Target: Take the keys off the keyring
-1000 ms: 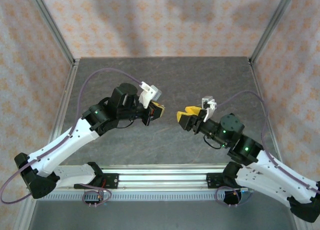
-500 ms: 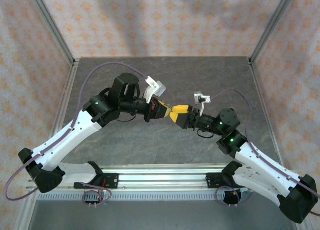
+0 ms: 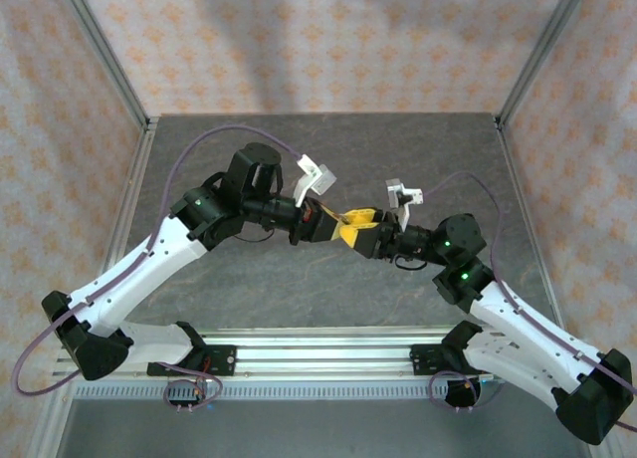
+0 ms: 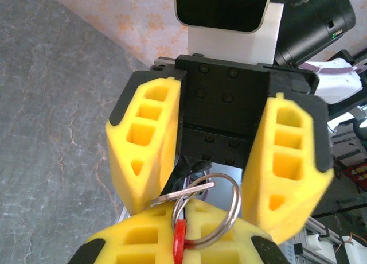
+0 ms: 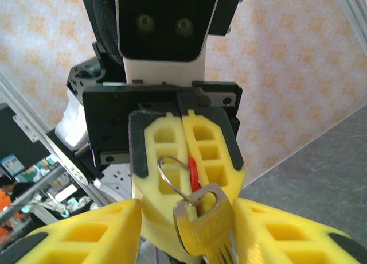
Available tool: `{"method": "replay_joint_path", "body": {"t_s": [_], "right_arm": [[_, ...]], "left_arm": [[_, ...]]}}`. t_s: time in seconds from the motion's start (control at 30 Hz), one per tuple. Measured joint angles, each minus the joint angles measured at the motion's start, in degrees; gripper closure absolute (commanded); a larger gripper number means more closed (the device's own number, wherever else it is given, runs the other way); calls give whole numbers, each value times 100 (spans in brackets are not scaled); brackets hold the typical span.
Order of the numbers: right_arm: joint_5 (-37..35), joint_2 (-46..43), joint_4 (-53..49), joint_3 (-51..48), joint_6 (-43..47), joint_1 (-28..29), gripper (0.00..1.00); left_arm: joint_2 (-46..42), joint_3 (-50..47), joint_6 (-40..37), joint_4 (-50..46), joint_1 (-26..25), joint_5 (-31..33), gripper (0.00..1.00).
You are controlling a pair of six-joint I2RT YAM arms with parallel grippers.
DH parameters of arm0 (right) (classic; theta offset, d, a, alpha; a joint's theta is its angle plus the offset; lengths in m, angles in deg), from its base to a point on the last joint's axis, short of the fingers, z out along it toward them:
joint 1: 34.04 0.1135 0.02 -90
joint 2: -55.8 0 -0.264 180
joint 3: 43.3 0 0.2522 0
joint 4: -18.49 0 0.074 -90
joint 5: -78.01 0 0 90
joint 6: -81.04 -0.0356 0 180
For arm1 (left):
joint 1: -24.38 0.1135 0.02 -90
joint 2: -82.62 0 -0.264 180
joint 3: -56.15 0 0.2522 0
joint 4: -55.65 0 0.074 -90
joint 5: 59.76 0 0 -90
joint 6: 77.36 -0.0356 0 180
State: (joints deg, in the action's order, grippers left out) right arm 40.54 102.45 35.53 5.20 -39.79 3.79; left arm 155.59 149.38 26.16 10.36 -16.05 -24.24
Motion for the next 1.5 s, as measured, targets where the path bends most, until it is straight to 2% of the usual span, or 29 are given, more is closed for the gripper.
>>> {"method": "replay_joint_path", "body": {"t_s": [0.07,0.33,0.53,0.73,0.8,0.97,1.07,1.2,1.23,1.33,1.4,1.5], "right_arm": [[0,0,0,0,-7,-2,64],[-122,-120,-168,7,35,-2,90],[-240,-205,-490,114,155,0,100],[-584,-402,-1154,264,455,35,100],[-730,-452,-1517,402,612,59,100],[-1058,-420,-2671,922,872,76,100],[-1198,-214,-3482,1453,1008,76,100],[-1274,4,-4286,2009,1123,76,100],[-1272,44,-4419,2096,1143,76,100],[-1261,107,-4627,2216,1163,76,100],[-1250,133,-4662,2225,1152,76,100],[-1246,151,-4664,2225,1054,76,100]], "left_arm": [[-22,-2,31,4,42,-48,100],[-90,-44,162,107,83,-90,100],[-149,-90,166,186,111,-90,100],[-149,-127,160,238,107,-57,100],[-149,-133,144,247,105,-17,93],[-240,-400,96,448,105,138,92],[-417,-678,61,671,107,310,86],[-737,-1073,37,1086,144,540,88],[-793,-1158,37,1204,144,551,93],[-868,-1335,57,1458,142,544,93],[-868,-1392,61,1554,142,542,90],[-876,-1408,79,1609,151,568,75]]}}
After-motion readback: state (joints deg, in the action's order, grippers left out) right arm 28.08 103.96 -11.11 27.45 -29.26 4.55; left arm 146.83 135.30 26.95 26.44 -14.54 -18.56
